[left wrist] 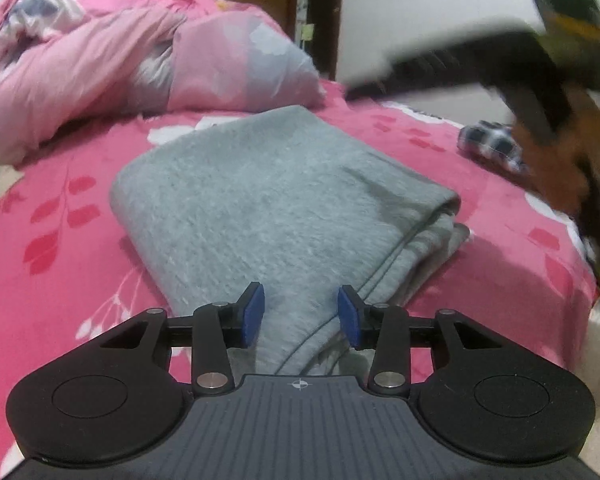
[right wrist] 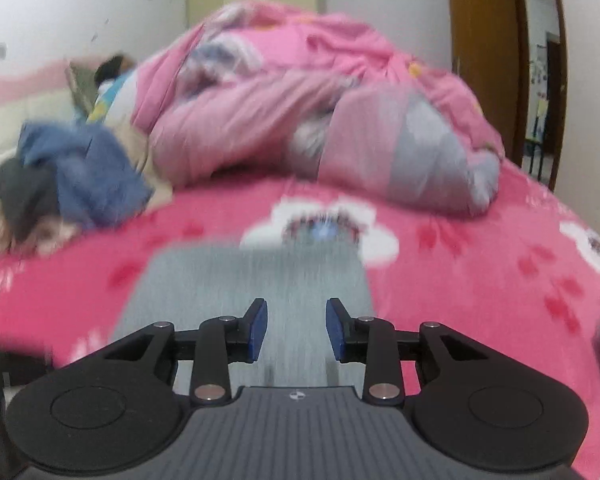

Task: Fold clothes

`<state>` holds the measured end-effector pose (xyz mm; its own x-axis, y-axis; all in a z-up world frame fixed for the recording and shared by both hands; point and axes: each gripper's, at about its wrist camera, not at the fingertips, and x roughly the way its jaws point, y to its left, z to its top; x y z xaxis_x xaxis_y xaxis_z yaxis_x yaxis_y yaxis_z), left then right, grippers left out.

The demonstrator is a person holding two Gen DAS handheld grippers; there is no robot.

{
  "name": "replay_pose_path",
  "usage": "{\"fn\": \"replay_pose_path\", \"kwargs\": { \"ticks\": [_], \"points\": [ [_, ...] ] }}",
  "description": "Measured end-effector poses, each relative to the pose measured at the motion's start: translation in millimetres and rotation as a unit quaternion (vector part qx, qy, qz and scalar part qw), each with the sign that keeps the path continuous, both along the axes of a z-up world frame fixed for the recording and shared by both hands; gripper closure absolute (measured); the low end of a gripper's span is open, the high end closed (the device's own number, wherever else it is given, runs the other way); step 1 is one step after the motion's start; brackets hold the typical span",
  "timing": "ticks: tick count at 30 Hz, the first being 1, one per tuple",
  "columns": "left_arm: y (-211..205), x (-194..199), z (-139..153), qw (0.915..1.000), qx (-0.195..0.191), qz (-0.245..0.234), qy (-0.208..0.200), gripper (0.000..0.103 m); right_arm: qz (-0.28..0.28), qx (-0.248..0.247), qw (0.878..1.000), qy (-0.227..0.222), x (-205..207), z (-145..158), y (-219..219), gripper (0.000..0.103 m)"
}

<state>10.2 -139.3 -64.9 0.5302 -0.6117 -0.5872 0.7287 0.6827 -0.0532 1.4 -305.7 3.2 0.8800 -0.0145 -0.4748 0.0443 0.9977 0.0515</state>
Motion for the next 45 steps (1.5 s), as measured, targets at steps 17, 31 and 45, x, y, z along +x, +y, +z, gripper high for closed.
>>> {"fn": "replay_pose_path", "kwargs": {
  "ticks": [17, 31, 45],
  "points": [
    [0.8, 12.2, 6.6, 0.9967, 0.009, 0.036, 0.072, 0.053, -0.006, 0.083, 0.992, 0.09, 120.9, -19.1, -18.3, 0.069],
    [-8.9, 7.7, 9.4, 0.9954, 0.048, 0.049, 0.068, 0.052, 0.005, 0.062, 0.997, 0.053, 69.5, 6.9, -14.5, 0.07],
    [-24.5, -3.3, 11.5, 0.9928, 0.099, 0.061, 0.027, 0.051, -0.01, 0.091, 0.994, 0.055, -13.7, -40.4, -6.8, 0.069]
  ]
}}
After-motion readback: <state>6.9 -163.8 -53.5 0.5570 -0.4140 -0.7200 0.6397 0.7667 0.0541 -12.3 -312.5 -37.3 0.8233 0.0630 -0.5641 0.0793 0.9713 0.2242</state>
